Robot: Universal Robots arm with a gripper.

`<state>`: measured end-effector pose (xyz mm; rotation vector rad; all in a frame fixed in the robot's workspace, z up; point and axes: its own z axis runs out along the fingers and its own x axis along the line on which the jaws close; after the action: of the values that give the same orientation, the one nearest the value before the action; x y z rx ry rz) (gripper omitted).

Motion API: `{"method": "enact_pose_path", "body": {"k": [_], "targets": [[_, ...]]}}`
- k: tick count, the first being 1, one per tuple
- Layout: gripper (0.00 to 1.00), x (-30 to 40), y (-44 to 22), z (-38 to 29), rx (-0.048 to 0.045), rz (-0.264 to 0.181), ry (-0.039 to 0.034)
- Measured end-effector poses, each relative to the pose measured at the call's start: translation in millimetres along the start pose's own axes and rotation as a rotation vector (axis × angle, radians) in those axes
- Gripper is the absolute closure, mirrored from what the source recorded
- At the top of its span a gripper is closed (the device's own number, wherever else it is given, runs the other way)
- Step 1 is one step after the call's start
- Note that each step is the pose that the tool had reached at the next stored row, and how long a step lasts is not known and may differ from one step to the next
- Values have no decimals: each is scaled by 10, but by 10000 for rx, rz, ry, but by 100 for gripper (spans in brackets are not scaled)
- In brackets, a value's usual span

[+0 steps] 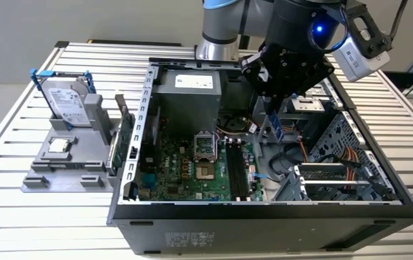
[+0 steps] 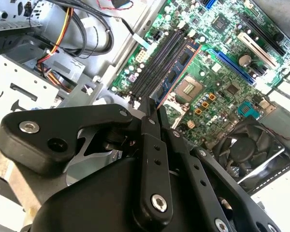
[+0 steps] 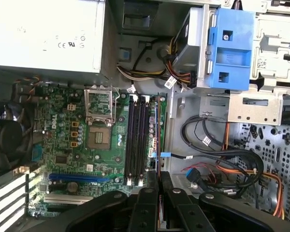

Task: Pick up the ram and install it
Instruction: 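Insert the ram into the slot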

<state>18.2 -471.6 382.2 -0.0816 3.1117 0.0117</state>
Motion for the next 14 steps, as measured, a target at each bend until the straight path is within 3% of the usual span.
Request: {"method": "enact_pose_path", "body": {"k": [9, 14], "targets": [[100, -1, 0, 1, -189, 48, -10], [100, -1, 0, 2, -205, 51, -11]]}}
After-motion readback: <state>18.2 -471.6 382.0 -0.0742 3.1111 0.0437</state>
